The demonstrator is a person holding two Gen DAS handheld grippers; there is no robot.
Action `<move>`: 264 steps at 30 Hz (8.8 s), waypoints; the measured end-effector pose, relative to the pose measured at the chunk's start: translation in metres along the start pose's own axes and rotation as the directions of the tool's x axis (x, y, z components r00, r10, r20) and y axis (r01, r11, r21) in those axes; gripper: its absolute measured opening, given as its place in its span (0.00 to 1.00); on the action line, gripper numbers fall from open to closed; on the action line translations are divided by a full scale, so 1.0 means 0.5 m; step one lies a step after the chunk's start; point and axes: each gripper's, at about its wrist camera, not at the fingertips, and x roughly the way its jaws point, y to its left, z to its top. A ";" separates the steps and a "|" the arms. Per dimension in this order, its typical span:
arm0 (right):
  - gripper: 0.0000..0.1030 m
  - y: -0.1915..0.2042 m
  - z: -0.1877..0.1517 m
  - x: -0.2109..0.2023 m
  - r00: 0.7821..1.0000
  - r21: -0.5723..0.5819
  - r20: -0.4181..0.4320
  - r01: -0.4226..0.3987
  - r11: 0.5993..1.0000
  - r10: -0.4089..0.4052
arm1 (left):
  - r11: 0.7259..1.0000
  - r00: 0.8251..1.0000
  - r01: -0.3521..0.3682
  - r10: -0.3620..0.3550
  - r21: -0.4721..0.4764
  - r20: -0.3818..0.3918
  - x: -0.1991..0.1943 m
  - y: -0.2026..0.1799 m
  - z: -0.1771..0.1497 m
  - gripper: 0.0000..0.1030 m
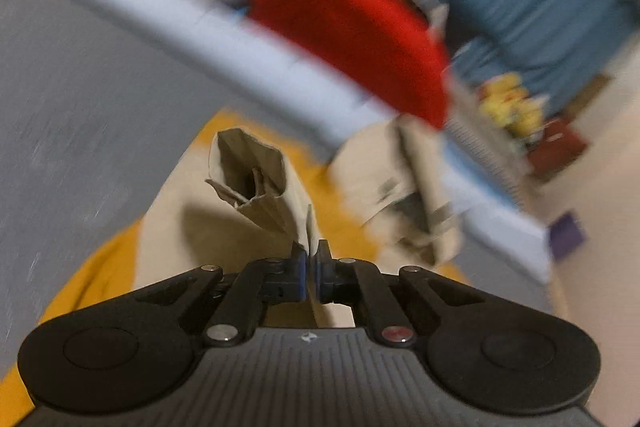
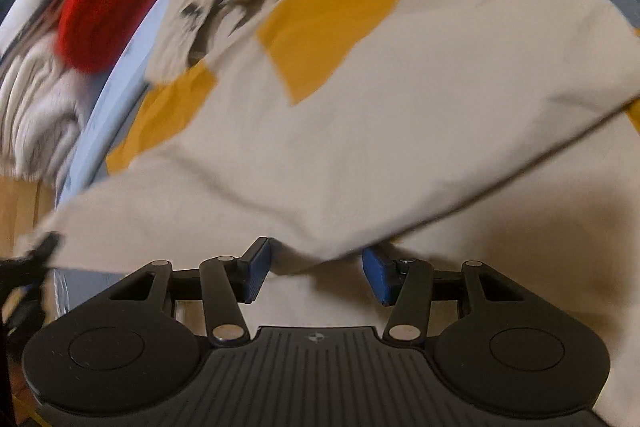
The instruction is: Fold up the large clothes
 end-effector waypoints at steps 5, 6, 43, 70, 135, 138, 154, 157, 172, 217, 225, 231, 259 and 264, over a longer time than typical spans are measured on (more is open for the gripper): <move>0.43 -0.025 0.010 -0.027 0.995 0.084 0.099 -0.008 0.996 -0.001 | 0.999 0.998 -0.014 0.013 0.029 0.061 -0.014 -0.012 0.000 0.13; 0.43 -0.025 0.009 -0.031 0.993 0.082 0.114 0.016 0.996 -0.025 | 0.996 0.996 -0.086 0.086 0.008 0.004 0.008 0.004 -0.004 0.33; 0.47 -0.050 0.087 -0.059 0.951 -0.037 0.254 0.192 0.981 -0.177 | 0.940 0.928 -0.310 0.268 -0.141 -0.257 0.118 0.162 0.003 0.01; 0.47 -0.072 0.100 -0.069 0.921 0.006 0.308 0.247 0.969 -0.237 | 0.937 0.916 -0.329 0.347 0.116 -0.203 0.126 0.087 -0.008 0.28; 0.10 -0.052 0.178 -0.254 0.866 -0.310 0.486 0.301 0.902 -0.122 | 0.781 0.986 -0.147 0.163 0.607 0.029 0.713 -0.402 0.163 0.00; 0.10 -0.043 0.174 -0.263 0.865 -0.314 0.492 0.279 0.908 -0.096 | 0.757 0.998 -0.054 0.029 0.651 0.049 0.574 -0.404 0.161 0.00; 0.14 -0.024 0.154 -0.308 0.852 -0.307 0.518 0.104 0.946 0.075 | 0.717 1.000 0.009 0.011 0.697 -0.025 0.042 -0.082 0.010 0.21; 0.23 -0.027 0.154 -0.300 0.869 -0.294 0.485 0.052 0.954 0.102 | 0.850 0.996 0.046 0.001 0.524 -0.089 0.074 -0.128 0.037 0.68; 0.52 -0.066 0.158 -0.178 0.945 0.050 0.175 -0.289 0.956 0.277 | 0.813 0.924 -0.045 -0.186 -0.580 -0.333 0.284 0.061 0.070 0.76; 0.41 -0.014 0.125 -0.184 0.896 -0.138 0.405 -0.138 0.981 0.183 | 0.963 0.989 0.044 -0.004 0.267 -0.148 0.108 -0.118 0.108 0.33; 0.48 0.055 0.082 -0.104 0.935 -0.302 0.186 -0.238 0.923 0.302 | 0.898 0.992 0.108 -0.070 0.427 -0.104 0.173 -0.173 -0.001 0.36; 0.48 0.041 0.051 -0.047 0.983 -0.289 0.101 -0.117 0.950 0.152 | 0.905 0.974 0.107 -0.011 0.411 -0.228 0.298 -0.135 -0.053 0.36; 0.48 0.040 0.067 0.013 0.996 -0.282 0.077 0.062 0.957 -0.042 | 0.899 0.921 -0.102 0.247 0.427 -0.302 0.374 -0.058 -0.063 0.13; 0.48 0.063 0.075 -0.026 0.993 -0.321 0.114 0.002 0.947 0.037 | 0.874 0.919 -0.145 0.293 0.464 -0.264 0.352 -0.063 -0.051 0.02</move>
